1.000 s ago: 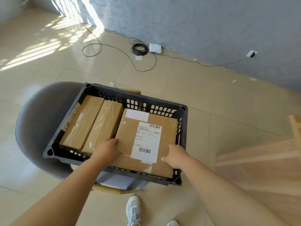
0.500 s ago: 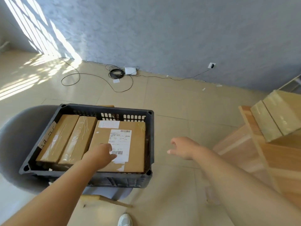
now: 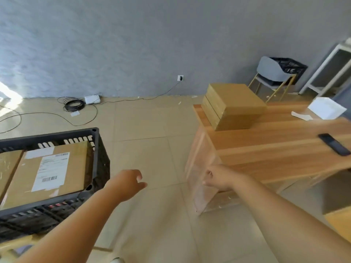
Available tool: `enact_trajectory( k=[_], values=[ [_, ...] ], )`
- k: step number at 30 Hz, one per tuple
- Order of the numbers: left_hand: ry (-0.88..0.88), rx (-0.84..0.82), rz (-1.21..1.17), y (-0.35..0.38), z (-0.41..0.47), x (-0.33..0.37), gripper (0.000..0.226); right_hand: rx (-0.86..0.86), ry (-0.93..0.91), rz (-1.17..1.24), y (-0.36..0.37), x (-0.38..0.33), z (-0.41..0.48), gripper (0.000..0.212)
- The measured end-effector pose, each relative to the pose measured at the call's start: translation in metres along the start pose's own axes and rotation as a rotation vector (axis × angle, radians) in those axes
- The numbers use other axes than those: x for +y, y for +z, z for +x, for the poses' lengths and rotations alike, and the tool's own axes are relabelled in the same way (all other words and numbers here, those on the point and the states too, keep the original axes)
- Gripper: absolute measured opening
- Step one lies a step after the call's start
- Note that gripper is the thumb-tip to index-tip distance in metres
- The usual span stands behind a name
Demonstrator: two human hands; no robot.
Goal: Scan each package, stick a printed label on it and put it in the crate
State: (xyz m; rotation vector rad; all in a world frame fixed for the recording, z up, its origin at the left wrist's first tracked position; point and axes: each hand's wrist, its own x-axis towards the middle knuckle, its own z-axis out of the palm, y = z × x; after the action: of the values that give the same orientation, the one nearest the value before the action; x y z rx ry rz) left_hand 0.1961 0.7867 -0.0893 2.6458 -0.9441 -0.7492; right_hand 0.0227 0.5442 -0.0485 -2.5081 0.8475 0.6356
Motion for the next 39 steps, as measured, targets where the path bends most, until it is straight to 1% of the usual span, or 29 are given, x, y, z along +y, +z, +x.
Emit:
enact_trajectory(
  k=[4, 8, 12, 18, 23, 26, 28, 30, 33, 36, 39],
  values=[
    [0.086, -0.035, 0.025, 0.030, 0.004, 0.069, 0.038, 0.017, 0.086, 0.064, -0.006, 0.076, -0.029, 0.036],
    [0.160, -0.060, 0.060, 0.047, 0.023, 0.125, 0.037, 0.047, 0.188, 0.109, -0.018, 0.139, -0.042, 0.055],
    [0.209, -0.056, 0.031, 0.058, 0.054, 0.174, 0.035, 0.104, 0.256, 0.138, -0.035, 0.191, -0.039, 0.053],
    [0.224, -0.046, -0.053, 0.059, 0.122, 0.236, 0.031, 0.154, 0.314, 0.151, -0.082, 0.254, 0.006, 0.052],
    [0.178, -0.030, -0.158, 0.048, 0.197, 0.278, 0.027, 0.186, 0.338, 0.194, -0.130, 0.294, 0.062, 0.047],
    [0.136, 0.013, -0.247, 0.042, 0.237, 0.298, 0.024, 0.224, 0.346, 0.192, -0.157, 0.313, 0.096, 0.046],
    [0.089, 0.060, -0.307, 0.039, 0.260, 0.311, 0.032, 0.256, 0.349, 0.205, -0.173, 0.324, 0.119, 0.046],
    [0.033, 0.131, -0.358, 0.036, 0.280, 0.323, 0.048, 0.271, 0.340, 0.242, -0.186, 0.335, 0.142, 0.049],
    [-0.042, 0.207, -0.425, 0.032, 0.308, 0.340, 0.067, 0.270, 0.317, 0.332, -0.204, 0.347, 0.181, 0.066],
    [-0.090, 0.218, -0.408, 0.032, 0.329, 0.350, 0.075, 0.252, 0.250, 0.397, -0.219, 0.356, 0.220, 0.081],
    [-0.127, 0.219, -0.413, 0.036, 0.342, 0.362, 0.071, 0.223, 0.166, 0.402, -0.232, 0.364, 0.254, 0.089]
  ],
)
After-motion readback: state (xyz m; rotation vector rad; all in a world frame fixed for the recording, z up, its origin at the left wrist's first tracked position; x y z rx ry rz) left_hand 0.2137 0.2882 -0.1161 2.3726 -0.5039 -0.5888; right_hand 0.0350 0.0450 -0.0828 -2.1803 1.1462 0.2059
